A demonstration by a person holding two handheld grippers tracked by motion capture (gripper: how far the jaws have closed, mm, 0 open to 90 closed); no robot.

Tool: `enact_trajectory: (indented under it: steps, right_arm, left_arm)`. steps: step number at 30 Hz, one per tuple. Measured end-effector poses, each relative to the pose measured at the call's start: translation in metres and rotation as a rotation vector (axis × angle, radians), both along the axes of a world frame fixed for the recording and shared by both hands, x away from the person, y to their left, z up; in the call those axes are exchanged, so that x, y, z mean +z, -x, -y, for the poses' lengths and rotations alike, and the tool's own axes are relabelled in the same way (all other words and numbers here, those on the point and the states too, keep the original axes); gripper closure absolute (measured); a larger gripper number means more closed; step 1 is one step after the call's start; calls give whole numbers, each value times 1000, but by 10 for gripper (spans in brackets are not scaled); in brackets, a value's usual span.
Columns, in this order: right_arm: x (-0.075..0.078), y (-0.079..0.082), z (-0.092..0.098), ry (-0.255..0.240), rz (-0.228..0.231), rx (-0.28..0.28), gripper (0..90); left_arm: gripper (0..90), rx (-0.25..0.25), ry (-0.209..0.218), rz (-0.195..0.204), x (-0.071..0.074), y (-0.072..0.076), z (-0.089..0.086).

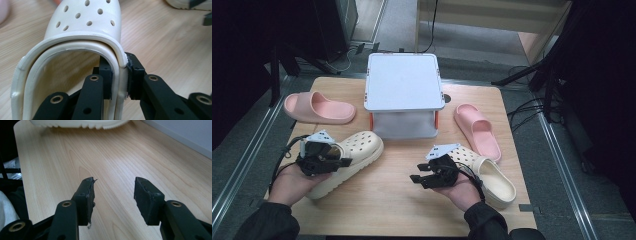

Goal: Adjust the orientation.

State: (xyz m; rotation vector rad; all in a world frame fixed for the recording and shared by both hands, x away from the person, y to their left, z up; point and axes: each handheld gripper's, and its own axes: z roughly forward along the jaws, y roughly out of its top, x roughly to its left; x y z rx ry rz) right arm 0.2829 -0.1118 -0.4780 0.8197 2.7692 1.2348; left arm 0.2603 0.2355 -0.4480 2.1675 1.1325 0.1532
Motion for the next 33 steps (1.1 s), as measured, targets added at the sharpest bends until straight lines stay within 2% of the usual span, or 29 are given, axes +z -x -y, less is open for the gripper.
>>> enact_trajectory:
  steps: [8,15,16,19,23,26,28,30,33]
  right_arm:
    - [3,-1,1,-15,20,-3,517]
    - [4,0,4,-17,29,-14,520]
    - [4,0,5,-19,30,-17,523]
    - [4,1,6,-21,35,-20,556]
    - [2,3,5,-14,34,-23,589]
    - [-1,3,3,-4,27,-24,601]
    - [-2,3,2,1,31,-31,616]
    - [-2,3,1,-1,29,-35,644]
    - [-4,2,-1,-17,17,-47,693]
  left_arm:
    - [775,-85,-11,-15,-4,0,49]
    - [772,-138,-35,-30,-14,-2,82]
    - [771,-144,-41,-22,-16,-2,85]
    - [768,-166,-50,-27,-21,0,89]
    - [763,-181,-37,-38,-23,0,88]
    - [730,-204,-39,-31,-23,1,88]
    - [701,-207,-36,-18,-22,3,86]
    - [667,-204,-15,-19,-19,3,83]
    - [660,-201,-3,-9,-11,6,74]
